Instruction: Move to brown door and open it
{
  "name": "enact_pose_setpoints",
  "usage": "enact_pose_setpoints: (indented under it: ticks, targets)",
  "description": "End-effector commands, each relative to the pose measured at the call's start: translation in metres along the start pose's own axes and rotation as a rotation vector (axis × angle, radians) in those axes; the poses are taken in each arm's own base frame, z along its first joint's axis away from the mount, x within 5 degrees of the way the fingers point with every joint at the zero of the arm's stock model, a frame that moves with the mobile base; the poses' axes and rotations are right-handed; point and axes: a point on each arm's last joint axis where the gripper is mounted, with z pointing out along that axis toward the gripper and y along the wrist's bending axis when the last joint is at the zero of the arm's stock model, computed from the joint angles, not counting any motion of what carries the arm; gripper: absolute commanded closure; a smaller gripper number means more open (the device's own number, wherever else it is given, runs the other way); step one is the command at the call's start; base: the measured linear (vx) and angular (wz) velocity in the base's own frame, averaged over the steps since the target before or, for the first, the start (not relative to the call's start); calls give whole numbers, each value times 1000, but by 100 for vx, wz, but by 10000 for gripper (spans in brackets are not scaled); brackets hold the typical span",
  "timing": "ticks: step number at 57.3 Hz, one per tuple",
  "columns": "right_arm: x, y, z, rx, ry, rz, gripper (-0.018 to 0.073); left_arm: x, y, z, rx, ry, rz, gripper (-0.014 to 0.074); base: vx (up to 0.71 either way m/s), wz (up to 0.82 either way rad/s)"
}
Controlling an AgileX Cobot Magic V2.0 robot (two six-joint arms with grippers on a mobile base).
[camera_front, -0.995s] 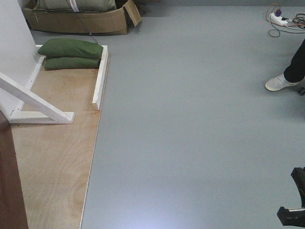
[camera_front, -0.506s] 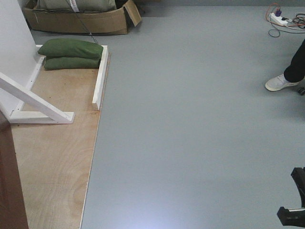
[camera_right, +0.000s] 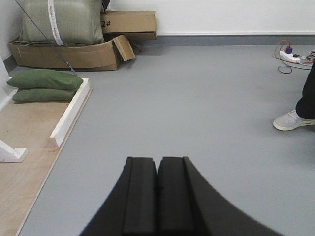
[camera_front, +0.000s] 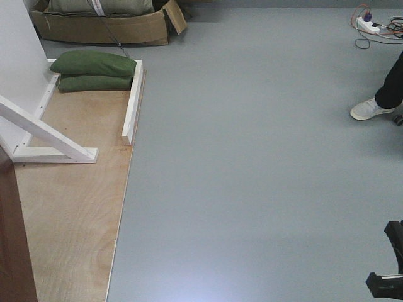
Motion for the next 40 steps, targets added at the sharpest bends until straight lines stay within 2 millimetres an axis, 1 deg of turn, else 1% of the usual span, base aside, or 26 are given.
enact_pose_setpoints:
  ticks: [1,6,11,29,40]
  targets:
    - [-6,0,0,5,-78,-10,559,-9,6,0,-80,-42,-35,561,0,0]
    - [-6,0,0,5,-78,-10,559,-7,-5,1,22,-21,-94,561,0,0]
    - [-6,0,0,5,-78,-10,559,-6,-14,0,123,0,-115,561,0,0]
    - [-6,0,0,5,-78,-10,559,-7,-34,-5,357,6,-156,561,0,0]
    - [-6,0,0,5,-78,-10,559,-12,-47,-11,524,-38,-165,561,0,0]
